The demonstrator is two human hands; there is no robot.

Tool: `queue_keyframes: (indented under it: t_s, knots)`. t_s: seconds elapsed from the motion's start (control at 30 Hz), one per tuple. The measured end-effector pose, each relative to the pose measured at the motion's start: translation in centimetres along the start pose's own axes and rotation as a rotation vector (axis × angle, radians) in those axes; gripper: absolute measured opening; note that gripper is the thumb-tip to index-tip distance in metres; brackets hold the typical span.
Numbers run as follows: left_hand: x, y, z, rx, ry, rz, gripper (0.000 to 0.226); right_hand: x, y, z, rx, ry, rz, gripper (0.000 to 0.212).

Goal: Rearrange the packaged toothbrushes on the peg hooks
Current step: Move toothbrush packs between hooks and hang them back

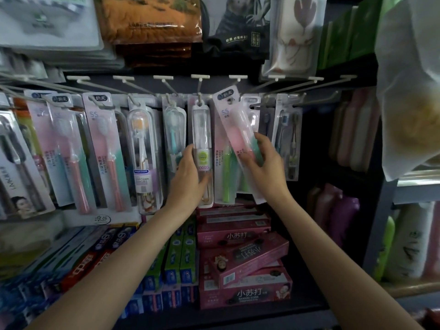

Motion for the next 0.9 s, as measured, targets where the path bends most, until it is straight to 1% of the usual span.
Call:
queue_keyframes:
  t_s: [0.07, 0.1, 0.13, 0.17, 0.2, 0.27, 0.33, 0.37, 0.43, 0.5, 0.57, 0.67, 0.73, 0.8, 0.87, 0.9]
  knots:
    - [0.0, 0.5, -0.3, -0.03, 0.012, 0.0, 0.075, -1.0, -0.6, -0.7, -0.038, -0.167, 0.155, 0.05]
    - [0.0, 0.6, -0.4, -0.045, 0.015, 0.003, 0.076, -1.5, -0.8, -1.1, -0.052, -0.234, 0.198, 0.049]
    - [0.0, 0.8, -0.5, -0.055, 0.018, 0.009, 0.076, -2.0, -0.8, -1.3, -0.048, -0.264, 0.181, 0.047]
    - [0.0, 0.9, -0.6, -0.058, 0.02, 0.015, 0.076, -2.5, -1.0, -1.3, -0.033, -0.252, 0.118, 0.044]
    - [-0.1, 0.9, -0.6, -0.056, 0.023, 0.013, 0.075, -3.0, -1.0, -1.0, -0.023, -0.197, 0.053, 0.041]
    - [-0.2, 0.8, -0.6, -0.038, 0.028, -0.018, 0.073, -4.0, -0.5, -0.4, 0.018, -0.015, -0.026, 0.034]
    - [-0.5, 0.4, -0.6, -0.005, 0.037, -0.066, 0.072, -4.6, 0.5, 0.2, 0.113, 0.147, -0.017, 0.037]
    - [-0.6, 0.2, -0.6, 0.011, 0.037, -0.094, 0.072, -4.7, 1.0, 0.3, 0.155, 0.185, 0.011, 0.04]
    - [-0.8, -0.3, -0.4, 0.042, 0.028, -0.154, 0.071, -4.6, 1.2, 0.1, 0.175, 0.168, 0.102, 0.043]
    - [-1.0, -0.6, -0.3, 0.064, 0.021, -0.205, 0.07, -4.1, 0.7, -0.7, 0.152, 0.11, 0.18, 0.041]
    - [-1.2, -0.8, -0.2, 0.073, 0.015, -0.239, 0.07, -3.3, 0.3, -1.7, 0.147, 0.09, 0.184, 0.042]
    - [-1.3, -0.9, -0.2, 0.082, 0.006, -0.28, 0.071, -1.9, 0.5, -2.6, 0.224, 0.154, 0.123, 0.045]
    - [-1.3, -1.0, -0.1, 0.084, -0.005, -0.295, 0.072, -1.1, 0.9, -2.9, 0.256, 0.164, 0.138, 0.041]
    - [-1.4, -1.1, -0.1, 0.085, -0.015, -0.302, 0.073, -0.5, 1.5, -2.7, 0.277, 0.159, 0.164, 0.043]
    - [-1.5, -1.2, -0.1, 0.093, -0.023, -0.299, 0.073, -0.3, 1.9, -2.1, 0.244, 0.181, 0.209, 0.05]
    - [-1.5, -1.3, 0.0, 0.091, -0.028, -0.299, 0.072, -0.1, 1.9, -1.5, 0.181, 0.214, 0.233, 0.048]
Point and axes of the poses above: each hand's wrist, its own z-axis away from the middle knuckle, its own x-axis out of the palm, y = z × x, the point moved 1 cm from there along -z, towards the middle knuckle, and after that the axes turned 14 degrees about -z, right-handed, at the moved point
